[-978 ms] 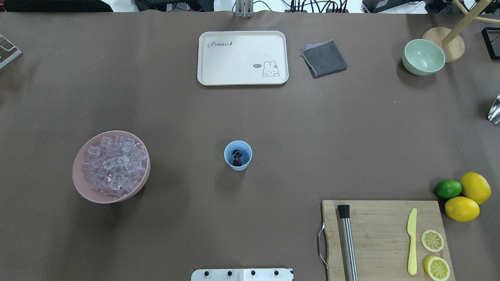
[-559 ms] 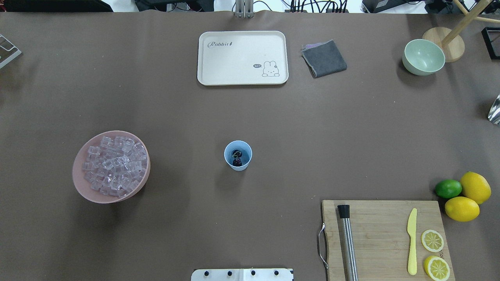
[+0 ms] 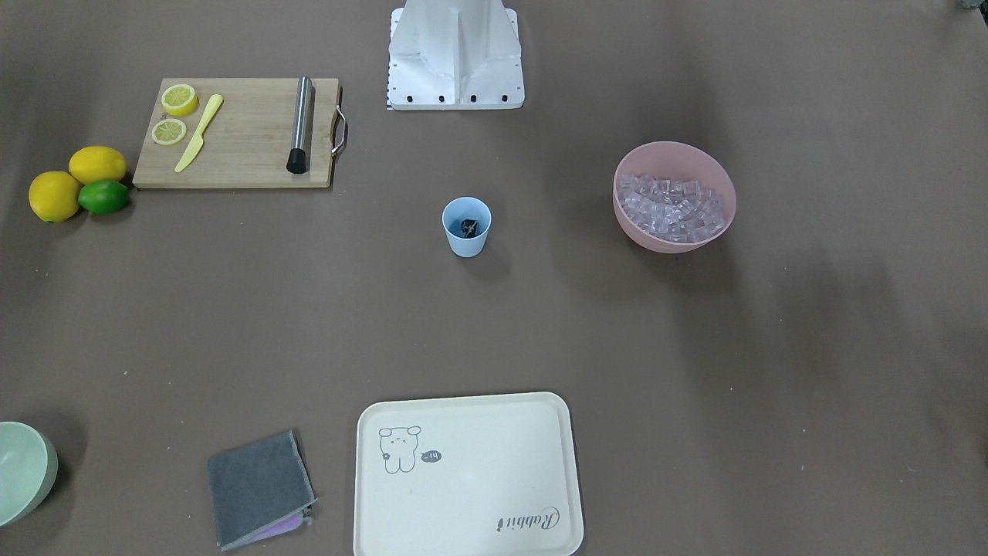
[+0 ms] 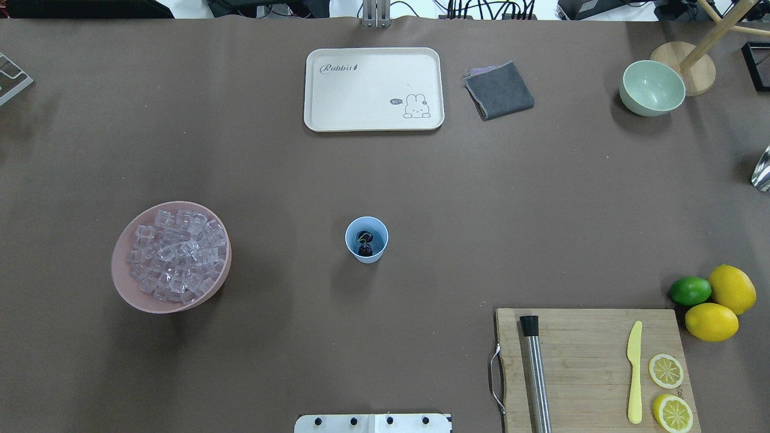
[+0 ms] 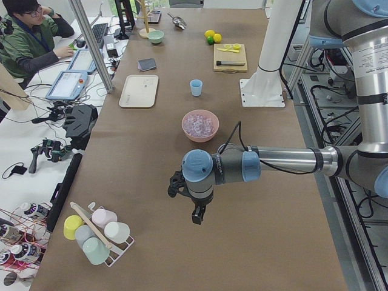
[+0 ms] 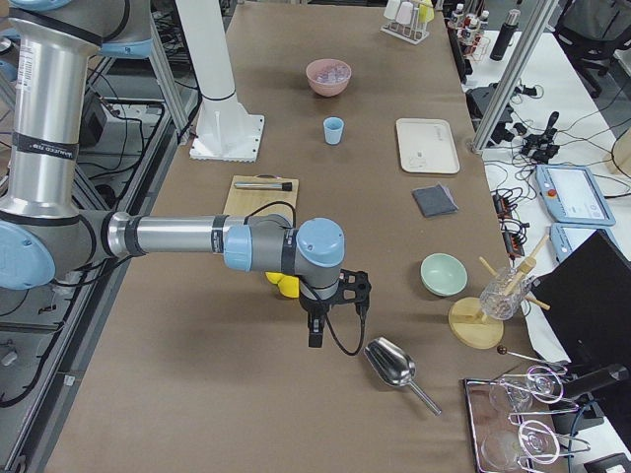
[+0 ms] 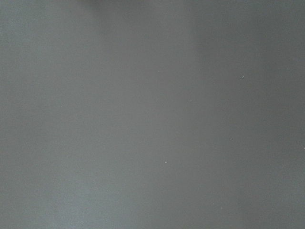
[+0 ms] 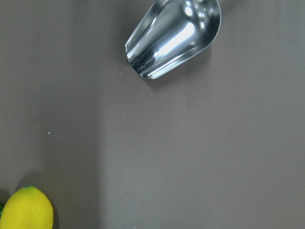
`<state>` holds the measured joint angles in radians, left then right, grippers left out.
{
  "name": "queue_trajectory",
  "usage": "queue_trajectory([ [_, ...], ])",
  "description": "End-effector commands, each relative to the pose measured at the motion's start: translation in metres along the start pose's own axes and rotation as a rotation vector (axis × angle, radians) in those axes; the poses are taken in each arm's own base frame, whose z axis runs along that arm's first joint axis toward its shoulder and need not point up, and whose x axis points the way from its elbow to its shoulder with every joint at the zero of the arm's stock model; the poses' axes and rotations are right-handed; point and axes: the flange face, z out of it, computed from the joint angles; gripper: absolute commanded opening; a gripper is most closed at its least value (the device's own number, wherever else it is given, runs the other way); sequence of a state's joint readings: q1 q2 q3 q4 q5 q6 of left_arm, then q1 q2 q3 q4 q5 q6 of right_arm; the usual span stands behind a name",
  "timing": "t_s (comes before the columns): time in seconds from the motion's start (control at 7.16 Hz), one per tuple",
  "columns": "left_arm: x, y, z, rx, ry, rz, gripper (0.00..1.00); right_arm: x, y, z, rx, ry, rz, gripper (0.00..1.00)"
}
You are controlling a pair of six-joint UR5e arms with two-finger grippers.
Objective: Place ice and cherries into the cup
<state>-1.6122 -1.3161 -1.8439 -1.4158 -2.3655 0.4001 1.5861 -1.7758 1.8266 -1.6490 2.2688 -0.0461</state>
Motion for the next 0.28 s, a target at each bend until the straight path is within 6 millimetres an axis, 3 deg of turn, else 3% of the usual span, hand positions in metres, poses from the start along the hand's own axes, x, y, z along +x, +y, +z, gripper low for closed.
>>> queue_trajectory([
  [0.0, -0.0001, 0.0001, 0.0000, -0.001, -0.001, 0.000, 0.99, -0.0003, -0.0005, -0.0004, 0.001, 0.000, -0.001, 1.00],
  [0.14, 0.0000, 0.0000, 0.0000, 0.000, 0.000, 0.000, 0.99, 0.0001, -0.0004, 0.0001, 0.000, 0.000, 0.000, 1.00],
])
